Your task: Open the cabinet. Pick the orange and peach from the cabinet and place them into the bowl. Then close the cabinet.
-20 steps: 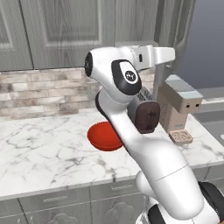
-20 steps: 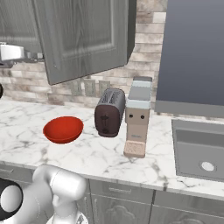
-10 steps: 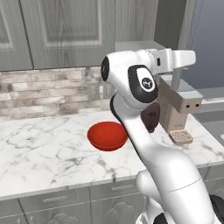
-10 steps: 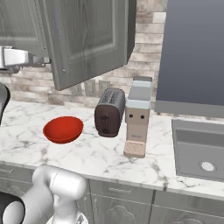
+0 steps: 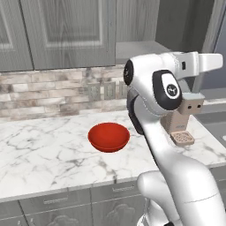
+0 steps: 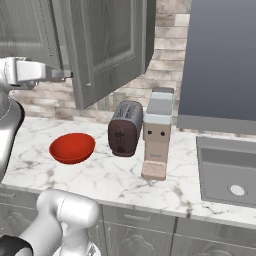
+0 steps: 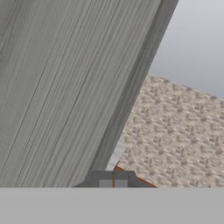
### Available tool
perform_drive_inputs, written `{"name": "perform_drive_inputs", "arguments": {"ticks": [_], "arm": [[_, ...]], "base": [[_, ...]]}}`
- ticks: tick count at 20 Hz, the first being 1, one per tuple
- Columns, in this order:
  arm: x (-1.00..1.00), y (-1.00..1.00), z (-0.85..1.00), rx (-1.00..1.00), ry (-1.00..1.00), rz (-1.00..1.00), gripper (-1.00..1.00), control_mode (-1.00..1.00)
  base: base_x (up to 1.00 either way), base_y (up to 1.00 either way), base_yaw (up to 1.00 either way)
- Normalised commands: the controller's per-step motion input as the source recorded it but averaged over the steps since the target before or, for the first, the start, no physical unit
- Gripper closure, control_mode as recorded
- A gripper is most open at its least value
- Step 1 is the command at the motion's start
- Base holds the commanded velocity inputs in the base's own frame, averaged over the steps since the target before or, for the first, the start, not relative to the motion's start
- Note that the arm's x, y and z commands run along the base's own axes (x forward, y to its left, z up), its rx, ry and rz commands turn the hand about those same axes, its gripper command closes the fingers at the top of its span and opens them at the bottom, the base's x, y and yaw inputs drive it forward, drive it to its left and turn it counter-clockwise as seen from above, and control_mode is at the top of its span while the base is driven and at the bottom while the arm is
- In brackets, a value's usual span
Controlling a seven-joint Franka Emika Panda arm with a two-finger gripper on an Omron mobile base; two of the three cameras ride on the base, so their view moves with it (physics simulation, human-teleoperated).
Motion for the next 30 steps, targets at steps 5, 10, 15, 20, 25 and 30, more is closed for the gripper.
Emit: {"name": "perform_drive_inputs", "arguments": {"ticks": [5,10,15,20,25,30], "arm": [[0.0,-0.51,-0.09,-0.01,0.0,-0.01,1.0,-1.0],[0.01,-0.41,-0.13,-0.01,-0.01,0.0,1.0,-1.0],[0.0,-0.31,-0.07,-0.01,0.0,0.0,1.0,-1.0],[0.0,-0.26,-0.01,-0.01,0.0,0.0,1.0,-1.0],[-0.02,-0.11,0.01,0.0,0.0,-0.05,1.0,-1.0],[-0.28,-0.02,0.21,0.0,0.0,-0.1,1.0,-1.0]], "base": [[0.0,0.0,0.0],[0.0,0.0,0.0],[0.0,0.0,0.0],[0.0,0.0,0.0],[0.0,0.0,0.0],[0.0,0.0,0.0]]}}
